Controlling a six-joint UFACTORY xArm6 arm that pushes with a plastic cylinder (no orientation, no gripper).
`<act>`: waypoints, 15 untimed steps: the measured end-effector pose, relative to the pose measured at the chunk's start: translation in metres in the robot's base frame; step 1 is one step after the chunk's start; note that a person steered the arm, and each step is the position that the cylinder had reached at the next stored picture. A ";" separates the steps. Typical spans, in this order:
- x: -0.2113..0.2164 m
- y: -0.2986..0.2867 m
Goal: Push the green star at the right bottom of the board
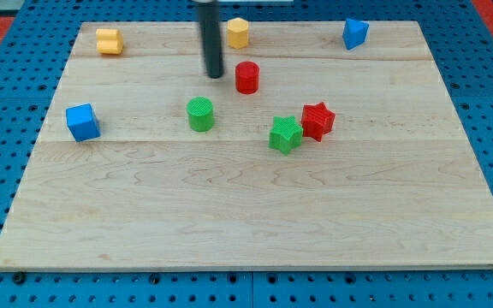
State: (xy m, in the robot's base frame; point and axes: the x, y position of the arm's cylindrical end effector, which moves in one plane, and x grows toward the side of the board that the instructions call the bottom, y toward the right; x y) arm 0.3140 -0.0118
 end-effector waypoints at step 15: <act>0.113 0.061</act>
State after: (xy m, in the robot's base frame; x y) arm 0.4267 0.0491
